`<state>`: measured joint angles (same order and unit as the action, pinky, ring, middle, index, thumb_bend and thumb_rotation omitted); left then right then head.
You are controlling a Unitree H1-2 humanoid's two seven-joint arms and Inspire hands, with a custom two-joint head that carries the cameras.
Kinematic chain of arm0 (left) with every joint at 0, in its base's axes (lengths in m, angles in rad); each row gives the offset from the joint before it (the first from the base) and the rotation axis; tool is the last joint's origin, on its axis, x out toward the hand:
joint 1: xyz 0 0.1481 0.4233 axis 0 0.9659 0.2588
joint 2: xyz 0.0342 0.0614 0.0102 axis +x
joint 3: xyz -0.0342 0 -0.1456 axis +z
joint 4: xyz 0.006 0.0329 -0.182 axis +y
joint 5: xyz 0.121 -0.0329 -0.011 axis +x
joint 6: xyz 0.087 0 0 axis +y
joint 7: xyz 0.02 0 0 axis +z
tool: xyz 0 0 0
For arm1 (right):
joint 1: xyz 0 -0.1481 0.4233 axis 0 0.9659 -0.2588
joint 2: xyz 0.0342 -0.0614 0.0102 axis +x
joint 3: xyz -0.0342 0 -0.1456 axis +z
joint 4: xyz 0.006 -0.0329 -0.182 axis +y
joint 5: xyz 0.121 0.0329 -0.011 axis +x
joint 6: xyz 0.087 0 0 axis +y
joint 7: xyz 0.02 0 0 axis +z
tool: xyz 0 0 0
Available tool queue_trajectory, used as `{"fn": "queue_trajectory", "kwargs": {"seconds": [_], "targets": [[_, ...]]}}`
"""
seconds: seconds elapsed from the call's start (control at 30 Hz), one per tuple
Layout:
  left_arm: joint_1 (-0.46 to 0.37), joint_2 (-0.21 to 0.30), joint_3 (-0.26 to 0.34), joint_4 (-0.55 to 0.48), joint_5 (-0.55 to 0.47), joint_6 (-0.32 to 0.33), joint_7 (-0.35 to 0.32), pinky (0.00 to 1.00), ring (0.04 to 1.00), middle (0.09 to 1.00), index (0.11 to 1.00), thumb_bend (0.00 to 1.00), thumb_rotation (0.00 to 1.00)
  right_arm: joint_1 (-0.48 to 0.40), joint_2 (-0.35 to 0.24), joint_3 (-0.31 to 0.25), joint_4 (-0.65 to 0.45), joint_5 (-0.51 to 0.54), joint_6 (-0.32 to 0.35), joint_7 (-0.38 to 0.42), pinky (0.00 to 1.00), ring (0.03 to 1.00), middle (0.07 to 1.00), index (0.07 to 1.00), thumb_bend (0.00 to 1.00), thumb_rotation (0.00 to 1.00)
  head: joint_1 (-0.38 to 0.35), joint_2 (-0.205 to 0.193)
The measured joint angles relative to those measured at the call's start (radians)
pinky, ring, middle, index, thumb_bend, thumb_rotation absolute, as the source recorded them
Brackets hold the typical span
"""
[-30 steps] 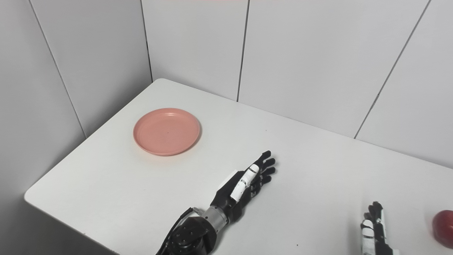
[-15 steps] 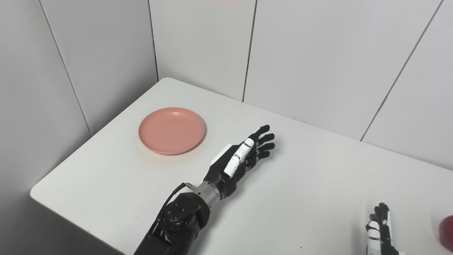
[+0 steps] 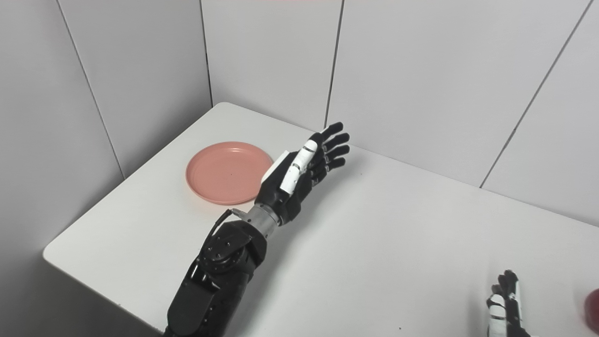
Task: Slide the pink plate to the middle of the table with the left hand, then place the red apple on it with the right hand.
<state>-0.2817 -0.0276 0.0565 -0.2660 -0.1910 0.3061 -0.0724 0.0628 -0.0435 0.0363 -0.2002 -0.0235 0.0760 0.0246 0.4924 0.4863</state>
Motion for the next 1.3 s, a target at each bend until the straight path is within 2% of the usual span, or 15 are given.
{"fn": "queue_trajectory", "kwargs": {"seconds": [0.33,0.63,0.9,1.17,1.3], "targets": [[-0.067,0.062,0.077,0.003,-0.011,0.0,0.026,0.91,0.922,0.935,0.916,0.43,1.0,0.0,0.0,-0.002,0.0,0.002,0.0,0.001,1.0,1.0,1.0,1.0,0.0,1.0,0.002,0.0],[-0.117,0.132,0.149,0.006,-0.022,0.0,0.064,0.88,0.896,0.912,0.896,0.4,1.0,-0.001,-0.002,-0.003,0.0,0.008,0.0,0.001,1.0,1.0,1.0,1.0,0.0,1.0,0.006,0.0],[-0.142,0.184,0.204,0.077,-0.044,0.0,0.071,0.88,0.891,0.903,0.885,0.43,1.0,-0.002,-0.002,-0.006,-0.001,0.011,0.0,0.002,1.0,1.0,1.0,1.0,0.0,1.0,0.009,0.0],[-0.176,0.259,0.246,0.139,-0.044,0.0,0.071,0.87,0.888,0.894,0.878,0.42,1.0,-0.006,-0.005,-0.007,0.001,0.012,0.0,0.004,1.0,1.0,1.0,1.0,0.0,1.0,0.015,0.0],[-0.187,0.275,0.269,0.158,-0.048,0.0,0.082,0.88,0.894,0.903,0.889,0.39,1.0,-0.006,-0.007,-0.007,0.004,0.011,0.0,0.004,1.0,1.0,1.0,1.0,0.0,1.0,0.017,0.0]]}}
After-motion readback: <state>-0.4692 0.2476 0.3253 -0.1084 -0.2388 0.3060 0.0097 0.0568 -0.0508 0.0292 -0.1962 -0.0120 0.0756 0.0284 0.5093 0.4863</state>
